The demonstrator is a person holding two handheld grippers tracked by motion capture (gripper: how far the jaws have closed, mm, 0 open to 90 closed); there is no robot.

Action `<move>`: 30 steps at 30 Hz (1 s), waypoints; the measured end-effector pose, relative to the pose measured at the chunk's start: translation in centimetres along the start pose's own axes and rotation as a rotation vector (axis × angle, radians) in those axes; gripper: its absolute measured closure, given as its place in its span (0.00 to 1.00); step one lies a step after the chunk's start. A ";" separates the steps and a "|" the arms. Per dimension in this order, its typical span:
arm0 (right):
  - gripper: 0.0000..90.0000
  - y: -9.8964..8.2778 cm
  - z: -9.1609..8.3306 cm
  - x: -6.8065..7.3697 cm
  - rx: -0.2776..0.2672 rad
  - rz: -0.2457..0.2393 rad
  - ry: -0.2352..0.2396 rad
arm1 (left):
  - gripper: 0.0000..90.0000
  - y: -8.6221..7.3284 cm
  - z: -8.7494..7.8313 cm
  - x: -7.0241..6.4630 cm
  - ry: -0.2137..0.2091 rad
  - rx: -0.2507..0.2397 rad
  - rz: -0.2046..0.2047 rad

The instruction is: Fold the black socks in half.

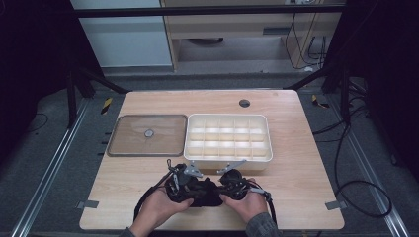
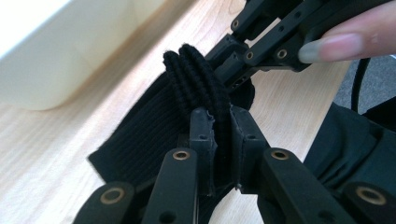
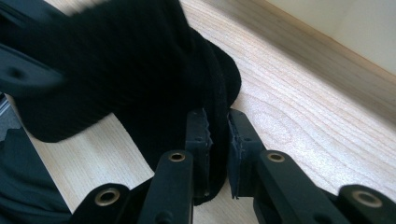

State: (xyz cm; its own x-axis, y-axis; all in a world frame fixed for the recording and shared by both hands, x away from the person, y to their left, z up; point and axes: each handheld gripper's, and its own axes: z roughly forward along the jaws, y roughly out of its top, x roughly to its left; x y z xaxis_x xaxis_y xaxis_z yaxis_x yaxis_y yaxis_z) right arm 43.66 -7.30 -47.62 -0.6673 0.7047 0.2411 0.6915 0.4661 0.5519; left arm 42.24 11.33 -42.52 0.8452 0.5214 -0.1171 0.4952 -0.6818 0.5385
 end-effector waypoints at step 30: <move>0.45 0.9 -4.4 0.5 -0.119 0.028 -0.067 | 0.18 -3.0 -3.2 1.3 0.173 -0.129 -0.095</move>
State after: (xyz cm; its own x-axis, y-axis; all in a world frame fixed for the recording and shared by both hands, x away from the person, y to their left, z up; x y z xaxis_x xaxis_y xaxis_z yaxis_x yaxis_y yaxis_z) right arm 42.72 -8.90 -43.50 -0.6256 0.7524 0.2063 0.6695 0.3820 0.6370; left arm 41.19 15.72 -41.62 0.7434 0.6680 -0.0339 0.5319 -0.5597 0.6354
